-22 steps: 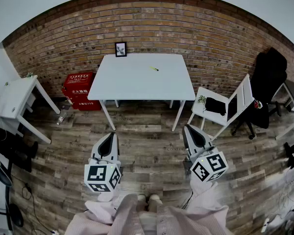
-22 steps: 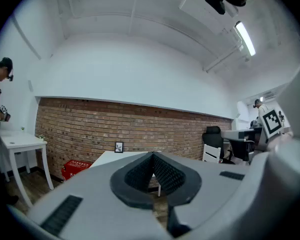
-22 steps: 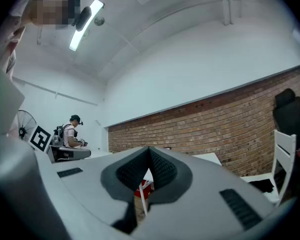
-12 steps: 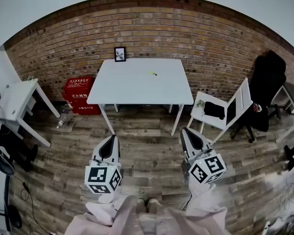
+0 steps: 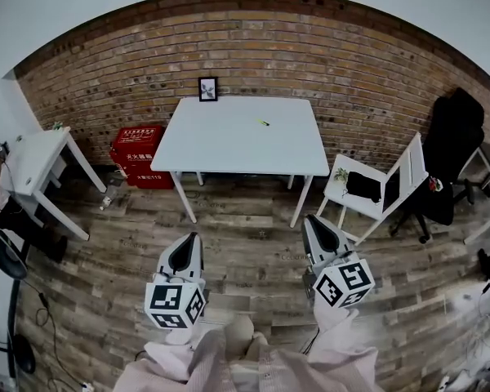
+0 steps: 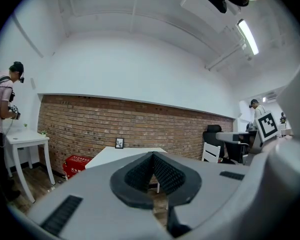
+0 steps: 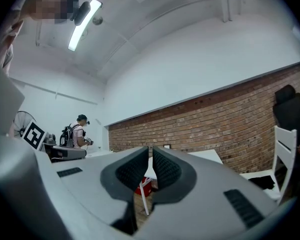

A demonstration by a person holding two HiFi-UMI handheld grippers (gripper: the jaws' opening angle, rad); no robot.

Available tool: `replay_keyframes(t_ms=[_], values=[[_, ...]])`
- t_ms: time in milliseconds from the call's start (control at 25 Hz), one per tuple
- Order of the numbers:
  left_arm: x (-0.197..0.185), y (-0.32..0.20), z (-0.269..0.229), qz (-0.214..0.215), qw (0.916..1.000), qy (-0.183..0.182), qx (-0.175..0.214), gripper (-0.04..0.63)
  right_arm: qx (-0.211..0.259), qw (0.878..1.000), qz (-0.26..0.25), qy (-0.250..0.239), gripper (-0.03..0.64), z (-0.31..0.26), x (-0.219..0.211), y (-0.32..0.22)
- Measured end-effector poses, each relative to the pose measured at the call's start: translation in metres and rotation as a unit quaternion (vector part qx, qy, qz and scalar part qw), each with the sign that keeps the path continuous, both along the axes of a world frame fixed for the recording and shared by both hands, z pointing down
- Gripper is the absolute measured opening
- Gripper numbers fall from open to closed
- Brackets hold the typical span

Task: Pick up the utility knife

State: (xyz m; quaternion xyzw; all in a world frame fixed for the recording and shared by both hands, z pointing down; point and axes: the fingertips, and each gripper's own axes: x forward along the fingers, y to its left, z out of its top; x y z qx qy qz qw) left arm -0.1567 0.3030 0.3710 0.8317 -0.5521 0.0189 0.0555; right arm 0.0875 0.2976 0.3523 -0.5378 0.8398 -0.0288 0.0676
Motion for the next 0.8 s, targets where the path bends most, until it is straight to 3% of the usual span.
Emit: replay_keyframes(t_ms=[440, 800], values=[[0.002, -0.024, 0.013, -0.008, 0.9998, 0.007, -0.015, -0.006, -0.022, 1.0, 0.003, 0.004, 0.122, 0.014, 0.007, -0.028], [0.009, -0.087, 0.024, -0.007, 0.9996, 0.012, -0.025, -0.006, -0.033, 0.999, 0.003, 0.004, 0.146, 0.028, 0.011, -0.088]])
